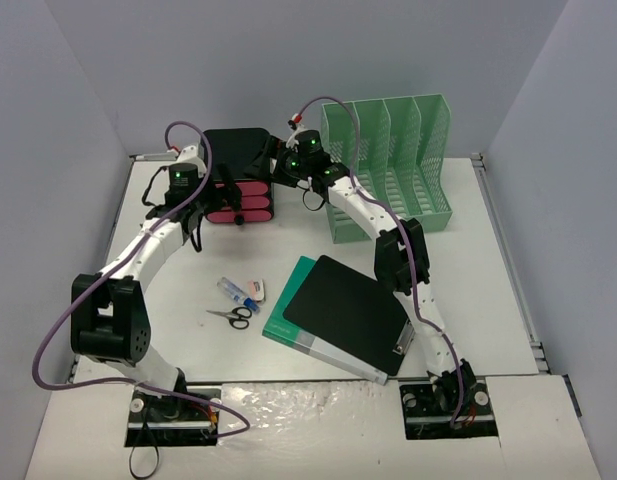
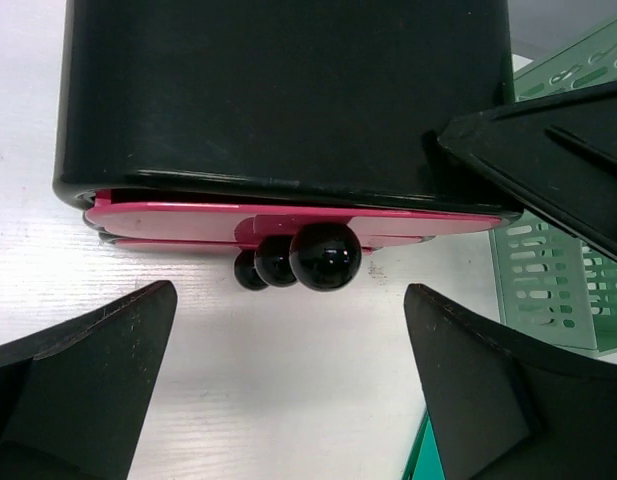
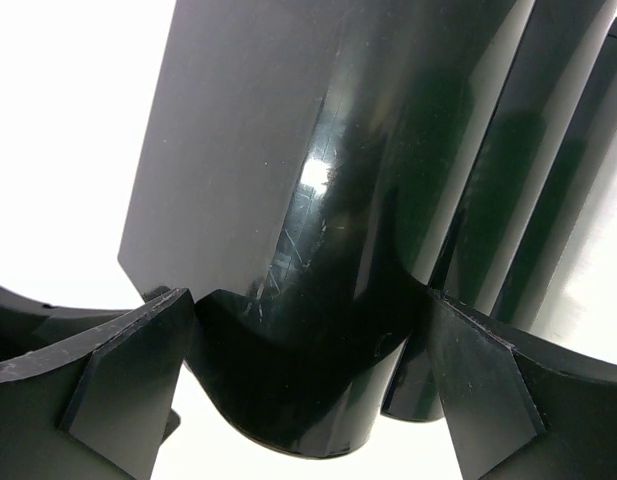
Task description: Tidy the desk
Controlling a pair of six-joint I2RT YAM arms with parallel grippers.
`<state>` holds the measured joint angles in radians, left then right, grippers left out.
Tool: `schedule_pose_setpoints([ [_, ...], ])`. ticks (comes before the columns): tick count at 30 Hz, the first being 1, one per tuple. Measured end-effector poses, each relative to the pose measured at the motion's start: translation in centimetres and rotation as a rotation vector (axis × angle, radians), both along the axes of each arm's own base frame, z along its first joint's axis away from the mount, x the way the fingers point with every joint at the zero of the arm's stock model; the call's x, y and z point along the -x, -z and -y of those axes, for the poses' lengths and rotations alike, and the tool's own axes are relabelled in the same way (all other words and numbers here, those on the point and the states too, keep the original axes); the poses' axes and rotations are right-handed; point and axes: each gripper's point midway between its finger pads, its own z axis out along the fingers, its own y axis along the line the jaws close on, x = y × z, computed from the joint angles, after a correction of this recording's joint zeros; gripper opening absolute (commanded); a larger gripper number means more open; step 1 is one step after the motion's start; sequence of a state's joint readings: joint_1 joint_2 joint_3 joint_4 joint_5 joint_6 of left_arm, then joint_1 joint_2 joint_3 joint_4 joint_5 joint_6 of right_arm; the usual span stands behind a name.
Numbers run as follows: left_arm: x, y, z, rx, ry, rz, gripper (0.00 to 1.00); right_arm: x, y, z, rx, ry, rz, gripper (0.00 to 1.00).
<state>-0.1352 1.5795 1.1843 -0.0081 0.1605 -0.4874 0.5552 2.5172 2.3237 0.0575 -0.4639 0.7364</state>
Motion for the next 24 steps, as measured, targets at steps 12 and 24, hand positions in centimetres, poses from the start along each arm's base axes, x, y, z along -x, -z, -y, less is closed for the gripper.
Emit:
schedule_pose_setpoints([
  [12,-1.7,1.2,1.3,0.05,0.038,0.008,0.73,-0.2,0.0,0.3,-0.005,-0.004,-0.001,0.91],
  [24,-2.5,1.1,1.9,0.076,0.055,0.013,0.23,-0.3,0.0,0.5,-0.007,-0.002,-0.002,0.9],
])
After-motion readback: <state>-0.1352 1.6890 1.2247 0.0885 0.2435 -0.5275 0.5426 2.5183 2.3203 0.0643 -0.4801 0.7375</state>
